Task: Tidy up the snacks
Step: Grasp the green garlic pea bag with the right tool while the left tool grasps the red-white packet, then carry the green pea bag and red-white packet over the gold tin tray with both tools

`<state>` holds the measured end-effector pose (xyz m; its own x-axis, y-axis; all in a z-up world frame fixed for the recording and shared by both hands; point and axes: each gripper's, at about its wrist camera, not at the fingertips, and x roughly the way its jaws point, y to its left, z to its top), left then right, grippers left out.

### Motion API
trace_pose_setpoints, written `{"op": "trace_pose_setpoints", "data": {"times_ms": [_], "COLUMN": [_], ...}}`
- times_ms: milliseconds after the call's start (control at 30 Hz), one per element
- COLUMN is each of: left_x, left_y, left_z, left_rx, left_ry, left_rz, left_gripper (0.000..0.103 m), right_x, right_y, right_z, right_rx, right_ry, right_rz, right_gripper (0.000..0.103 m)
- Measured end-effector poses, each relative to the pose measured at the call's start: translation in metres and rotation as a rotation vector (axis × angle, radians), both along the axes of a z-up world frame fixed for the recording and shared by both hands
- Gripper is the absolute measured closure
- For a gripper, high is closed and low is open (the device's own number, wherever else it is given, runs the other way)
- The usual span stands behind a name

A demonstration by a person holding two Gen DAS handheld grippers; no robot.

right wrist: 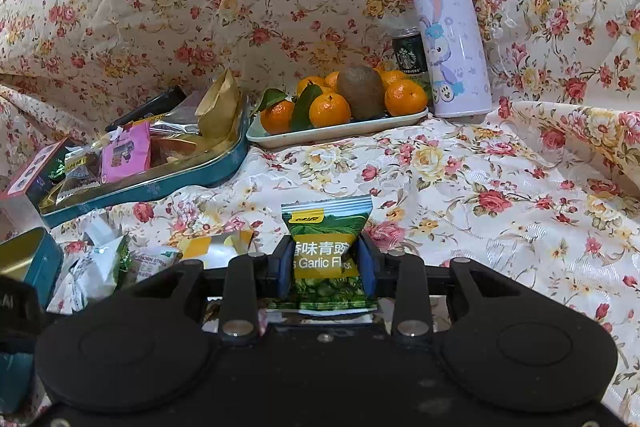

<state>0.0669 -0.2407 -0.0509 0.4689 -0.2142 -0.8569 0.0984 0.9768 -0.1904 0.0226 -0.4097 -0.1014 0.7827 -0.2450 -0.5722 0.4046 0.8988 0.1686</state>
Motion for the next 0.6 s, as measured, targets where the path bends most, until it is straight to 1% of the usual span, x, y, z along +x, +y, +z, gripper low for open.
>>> {"op": "trace_pose_setpoints", "data": {"times_ms": [133, 233, 367, 400, 433, 600], "left_x": [0.006, 0.006, 0.0, -0.002, -0.005, -0.016], "left_y": [-0.002, -0.006, -0.012, -0.013, -0.014, -0.012], "left_z": [-0.001, -0.003, -0.004, -0.004, -0.005, -0.006], "left_rx": [0.008, 0.026, 0.084, 0.092, 0.097, 0.126], "left_ry": [0.011, 0.01, -0.02, -0.025, -0.03, -0.054], "left_rz": [0.024, 0.019, -0.024, -0.039, -0.055, -0.108], "left_gripper": [0.065, 0.065, 0.061, 0.057, 0.055, 0.054], "right_x": [0.0, 0.0, 0.0, 0.0, 0.0, 0.0], "right_y": [0.0, 0.0, 0.0, 0.0, 0.0, 0.0], "right_z": [0.0, 0.0, 0.0, 0.0, 0.0, 0.0], "right_rx": [0.002, 0.002, 0.005, 0.005, 0.005, 0.006], "right_ry": [0.0, 0.0, -0.001, -0.001, -0.001, -0.001], "right_rz": [-0.001, 0.0, -0.001, -0.001, 0.0, 0.001], "right_gripper": [0.067, 0.067, 0.067, 0.067, 0.067, 0.067]}}
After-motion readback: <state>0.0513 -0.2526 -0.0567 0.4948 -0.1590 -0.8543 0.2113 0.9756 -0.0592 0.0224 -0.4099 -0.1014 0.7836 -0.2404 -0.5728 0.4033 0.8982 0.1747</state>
